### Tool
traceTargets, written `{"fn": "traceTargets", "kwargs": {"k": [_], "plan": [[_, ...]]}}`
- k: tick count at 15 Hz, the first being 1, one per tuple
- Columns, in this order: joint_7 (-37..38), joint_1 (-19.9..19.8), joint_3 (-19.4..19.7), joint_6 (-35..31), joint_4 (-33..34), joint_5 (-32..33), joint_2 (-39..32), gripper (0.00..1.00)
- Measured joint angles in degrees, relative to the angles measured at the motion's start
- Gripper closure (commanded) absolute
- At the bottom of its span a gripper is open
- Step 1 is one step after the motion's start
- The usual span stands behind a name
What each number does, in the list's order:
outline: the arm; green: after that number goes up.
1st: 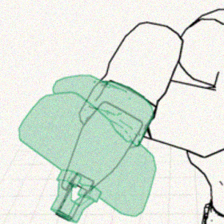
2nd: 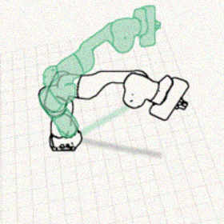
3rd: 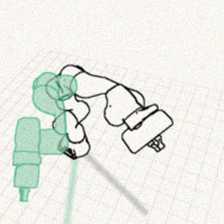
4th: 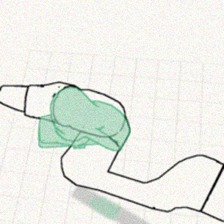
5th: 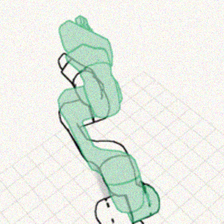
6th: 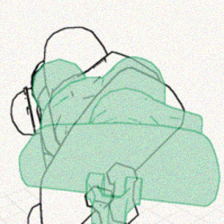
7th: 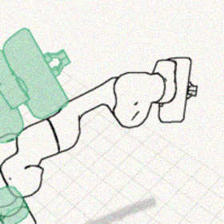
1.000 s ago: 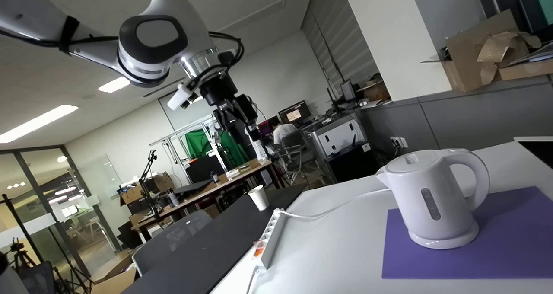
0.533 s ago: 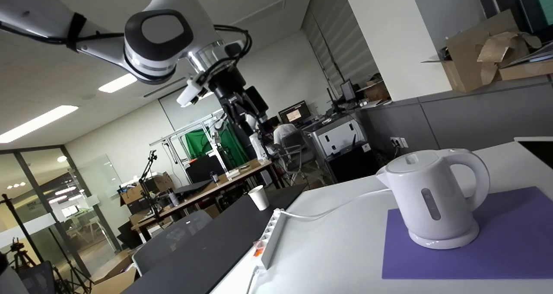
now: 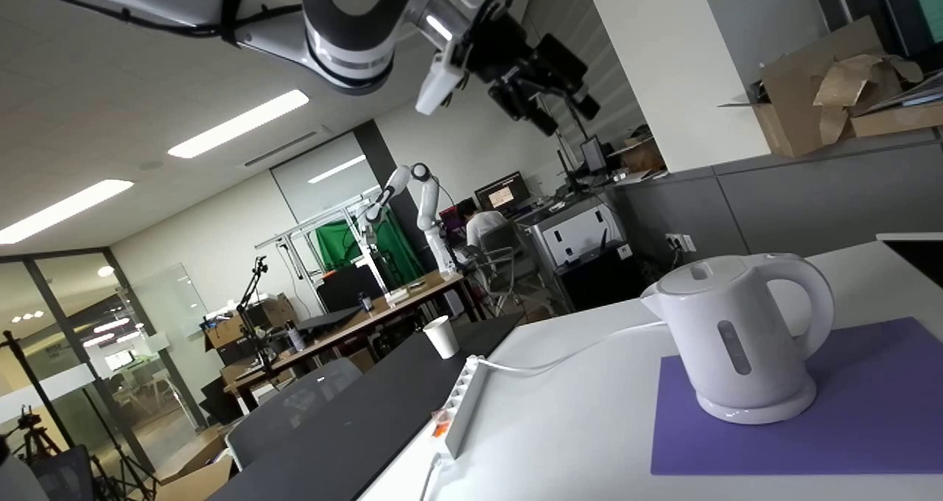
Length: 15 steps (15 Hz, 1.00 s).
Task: Turn on the kettle
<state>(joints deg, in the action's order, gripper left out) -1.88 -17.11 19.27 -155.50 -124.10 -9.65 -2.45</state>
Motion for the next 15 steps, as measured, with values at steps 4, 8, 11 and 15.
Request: {"fn": "traceTargets", "kwargs": {"k": [4,8,11,15], "plan": [[0.1,-4.0,0.5,-0.3,12.6,-5.9,-11.2,0.00],[0.3,-9.8,-1.8,6.9,24.9,-13.2,-20.4,0.00],[1.9,-13.9,-2.9,15.3,33.6,-15.3,-26.2,0.00],[5.4,-16.4,-3.1,25.8,40.7,-14.9,-31.3,0.00]]}}
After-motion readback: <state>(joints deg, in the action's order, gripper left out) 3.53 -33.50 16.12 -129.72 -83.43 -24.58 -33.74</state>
